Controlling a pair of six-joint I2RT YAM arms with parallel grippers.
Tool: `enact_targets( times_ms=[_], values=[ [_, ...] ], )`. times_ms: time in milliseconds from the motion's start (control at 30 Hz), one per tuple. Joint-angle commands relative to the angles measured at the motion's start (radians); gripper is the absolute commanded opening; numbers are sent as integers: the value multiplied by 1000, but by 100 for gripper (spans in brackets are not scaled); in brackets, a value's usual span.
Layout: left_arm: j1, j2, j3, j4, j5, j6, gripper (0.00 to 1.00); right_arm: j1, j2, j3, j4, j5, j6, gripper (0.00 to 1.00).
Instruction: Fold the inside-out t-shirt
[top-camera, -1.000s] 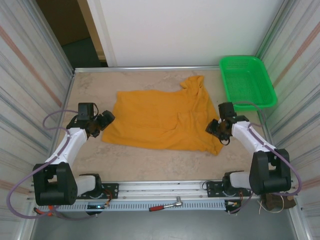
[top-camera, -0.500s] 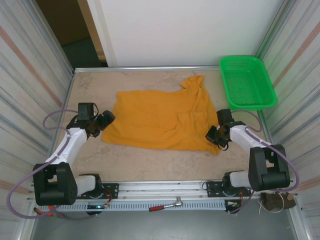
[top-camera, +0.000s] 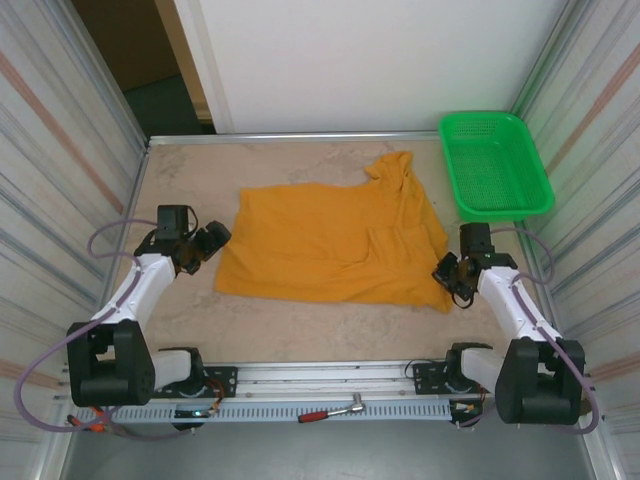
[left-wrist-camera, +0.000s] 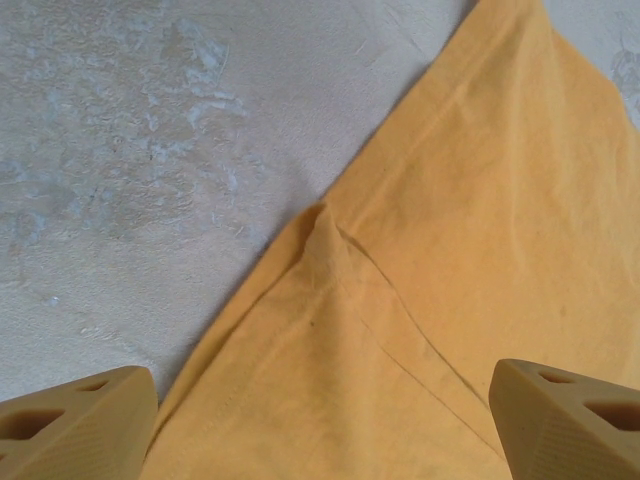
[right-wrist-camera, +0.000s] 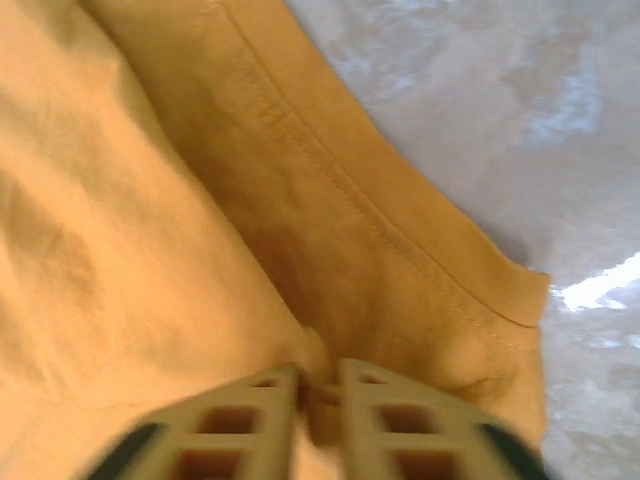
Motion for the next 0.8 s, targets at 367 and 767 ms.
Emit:
enact_targets(
  times_ms=[367, 767],
  values=[
    [-45, -30, -149, 16, -7, -58, 86, -11, -235, -56, -215, 29, 142, 59],
    [-121, 15, -224, 98, -39, -108, 75, 22, -116, -148, -42, 25, 215, 38]
  ],
)
